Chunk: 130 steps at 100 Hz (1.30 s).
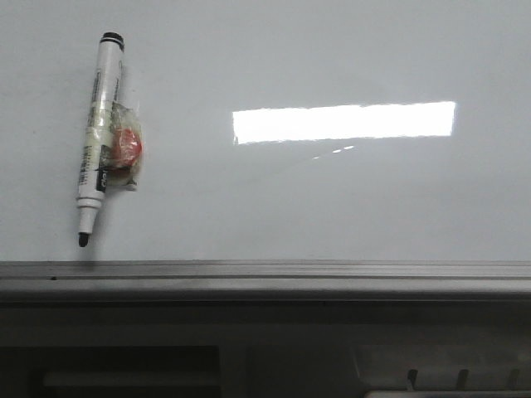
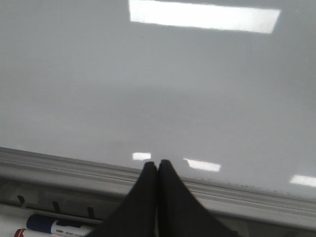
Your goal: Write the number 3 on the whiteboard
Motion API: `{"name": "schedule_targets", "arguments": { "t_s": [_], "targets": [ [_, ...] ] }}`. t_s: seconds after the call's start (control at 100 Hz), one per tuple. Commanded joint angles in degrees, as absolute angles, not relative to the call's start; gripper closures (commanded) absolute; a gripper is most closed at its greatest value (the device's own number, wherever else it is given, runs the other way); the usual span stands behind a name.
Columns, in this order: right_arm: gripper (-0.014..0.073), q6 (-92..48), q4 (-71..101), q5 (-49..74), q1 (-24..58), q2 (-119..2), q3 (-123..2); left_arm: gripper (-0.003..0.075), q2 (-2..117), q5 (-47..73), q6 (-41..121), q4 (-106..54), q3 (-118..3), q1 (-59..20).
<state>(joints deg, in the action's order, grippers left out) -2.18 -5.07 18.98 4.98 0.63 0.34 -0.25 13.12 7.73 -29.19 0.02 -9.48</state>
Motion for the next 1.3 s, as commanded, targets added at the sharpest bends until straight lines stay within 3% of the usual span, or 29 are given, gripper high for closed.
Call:
{"name": "schedule_targets", "arguments": {
  "t_s": [0.0,0.18,0.45,0.6,0.78,1.07,1.15,1.19,1.22,1.29],
  "targets": [
    [0.0644,-2.25,-6.33,16.94,4.78,1.55,2.13,0.0741,-1.64,6.43,7.22,-35.13,0.67,-9.28],
    [0.0644,-2.25,-21.65,4.09,4.78,1.55,2.13,0.0741,-1.64,3.65,7.22,-45.2,0.67,-9.28],
    [0.0644,-2.14,-17.56,-16.71,4.78,1.55,2.13,0.0741,-1.64,3.65,7.22,-53.04,0.67,-9.28],
    [0.0644,0.0,1.83,-10.3,4.78,1.55,1.48,0.0741,-1.64,2.7,7.22,-53.04,0.18,-9.28],
    [0.0644,0.0,8.59,-7.92,4.78,1.43,-1.01,0.0741,-1.37,3.27,7.44,-48.56,-3.4,-9.28],
    [0.063,0.0,11.01,10.0,4.78,-2.1,-13.14,0.0725,9.79,22.65,7.53,-25.27,-20.19,-9.28],
    [0.0582,0.0,11.01,14.71,4.78,-5.21,-16.47,0.0601,15.45,29.56,9.76,-22.35,-25.59,-9.28],
    [0.0535,0.0,11.01,15.55,4.78,-6.51,-17.67,0.0477,18.67,33.26,13.05,-22.86,-28.39,-9.28],
    [0.0496,0.0,11.01,15.9,4.78,-7.75,-18.8,0.0338,21.43,36.11,14.76,-23.49,-30.55,-9.28],
    [0.0379,0.0,11.01,16.02,4.78,-10.19,-20.88,0.0185,26.16,40.92,15.14,-25.02,-34.22,-9.7]
  ]
}}
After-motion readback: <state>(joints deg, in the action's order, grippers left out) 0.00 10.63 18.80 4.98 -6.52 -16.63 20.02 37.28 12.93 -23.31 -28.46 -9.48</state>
